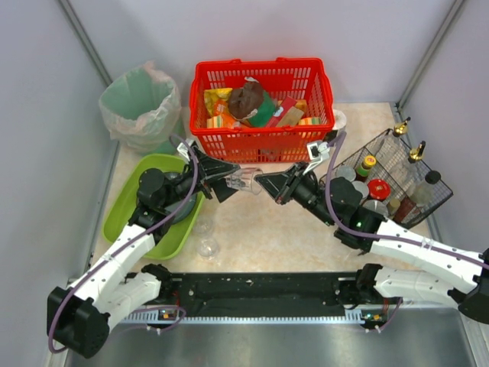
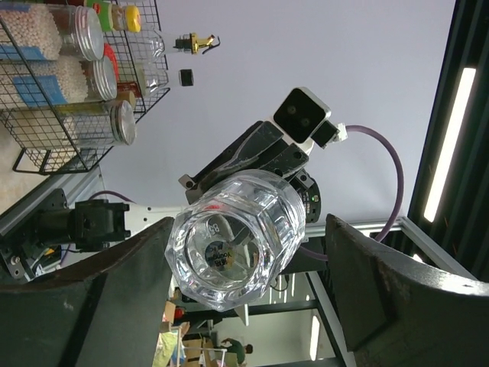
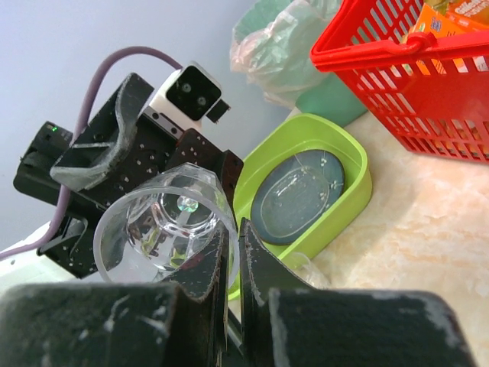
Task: Clear the kitchen counter
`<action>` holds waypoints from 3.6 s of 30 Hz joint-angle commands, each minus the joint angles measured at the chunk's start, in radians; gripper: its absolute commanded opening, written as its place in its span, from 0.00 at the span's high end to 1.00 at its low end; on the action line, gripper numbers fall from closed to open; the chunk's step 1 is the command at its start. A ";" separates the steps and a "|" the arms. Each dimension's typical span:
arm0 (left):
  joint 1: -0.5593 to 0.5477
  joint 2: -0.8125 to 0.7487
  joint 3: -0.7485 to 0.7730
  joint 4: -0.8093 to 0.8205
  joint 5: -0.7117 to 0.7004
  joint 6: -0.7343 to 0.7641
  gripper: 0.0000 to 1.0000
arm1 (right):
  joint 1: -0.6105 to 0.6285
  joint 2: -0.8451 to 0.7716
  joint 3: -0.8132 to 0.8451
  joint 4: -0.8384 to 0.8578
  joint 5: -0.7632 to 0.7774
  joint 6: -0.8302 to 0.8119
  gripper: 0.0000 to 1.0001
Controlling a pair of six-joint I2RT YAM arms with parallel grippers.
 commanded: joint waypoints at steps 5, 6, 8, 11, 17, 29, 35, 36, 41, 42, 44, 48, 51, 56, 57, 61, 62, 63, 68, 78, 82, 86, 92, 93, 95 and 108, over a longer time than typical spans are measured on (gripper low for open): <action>-0.011 -0.034 -0.001 0.035 -0.011 0.006 0.36 | -0.008 0.010 -0.008 0.056 0.071 0.044 1.00; -0.011 -0.032 -0.001 0.030 -0.011 0.007 0.42 | -0.008 0.012 -0.011 0.059 0.062 0.044 1.00; -0.011 -0.025 -0.001 0.029 -0.012 0.015 0.55 | -0.008 0.016 -0.010 0.056 0.046 0.045 1.00; -0.009 -0.017 0.005 0.009 -0.014 0.044 0.71 | -0.008 0.021 -0.001 0.029 0.036 0.047 1.00; -0.009 -0.003 0.048 -0.124 -0.037 0.167 0.92 | -0.006 0.021 0.045 -0.093 0.060 0.047 0.60; 0.083 -0.023 0.373 -0.966 -0.608 0.910 0.97 | -0.008 -0.099 0.118 -0.462 0.361 0.019 0.21; 0.103 -0.048 0.457 -1.238 -1.186 1.150 0.95 | -0.009 -0.117 0.104 -0.504 0.365 0.018 0.21; 0.116 -0.049 0.452 -1.264 -1.248 1.173 0.95 | -0.011 -0.117 0.099 -0.505 0.364 0.018 0.21; 0.279 -0.043 0.392 -1.298 -1.311 1.210 0.94 | -0.028 -0.108 0.085 -0.512 0.315 0.022 0.21; 0.320 -0.043 0.371 -1.289 -1.308 1.218 0.95 | -0.034 -0.105 0.082 -0.513 0.301 0.022 0.21; 0.389 -0.031 0.326 -1.248 -1.336 1.227 0.96 | -0.042 -0.099 0.085 -0.521 0.277 0.021 0.21; 0.481 0.023 0.266 -1.231 -1.377 1.213 0.98 | -0.043 -0.097 0.099 -0.556 0.249 0.025 0.21; 0.515 0.055 0.249 -1.235 -1.391 1.178 0.99 | -0.045 -0.103 0.095 -0.568 0.240 0.037 0.21; 0.540 0.119 0.237 -1.240 -1.449 1.080 1.00 | -0.045 -0.080 0.108 -0.577 0.206 0.053 0.21; 0.544 0.135 0.230 -1.250 -1.459 1.054 1.00 | -0.045 -0.074 0.114 -0.582 0.198 0.051 0.21; 0.575 0.146 0.171 -1.226 -1.483 0.986 0.99 | -0.045 -0.073 0.105 -0.596 0.191 0.080 0.21; 0.592 0.146 0.153 -1.202 -1.462 0.985 0.99 | -0.045 -0.074 0.101 -0.597 0.191 0.090 0.21; 0.610 0.149 0.144 -1.183 -1.440 0.983 0.99 | -0.045 -0.070 0.101 -0.597 0.186 0.096 0.21; 0.646 0.196 0.101 -1.140 -1.382 0.949 0.98 | -0.045 -0.045 0.114 -0.601 0.171 0.097 0.22; 0.707 0.233 0.029 -1.053 -1.342 0.963 0.78 | -0.045 -0.022 0.104 -0.598 0.161 0.108 0.21; 0.706 0.247 0.035 -1.043 -1.295 0.960 0.36 | -0.045 0.004 0.108 -0.599 0.143 0.091 0.20; 0.703 0.230 0.078 -1.102 -1.265 0.946 0.23 | -0.045 0.036 0.111 -0.599 0.111 0.076 0.20; 0.696 0.114 0.122 -1.128 -1.265 0.913 0.17 | -0.036 0.165 0.188 -0.613 -0.039 0.002 0.22; 0.698 0.094 0.136 -1.134 -1.265 0.916 0.17 | -0.029 0.191 0.197 -0.613 -0.053 -0.008 0.22; 0.696 0.062 0.169 -1.143 -1.261 0.937 0.15 | -0.002 0.248 0.222 -0.608 -0.081 -0.031 0.22; 0.695 -0.014 0.289 -1.043 -0.658 1.190 0.11 | 0.170 0.638 0.384 -0.528 -0.127 -0.099 0.29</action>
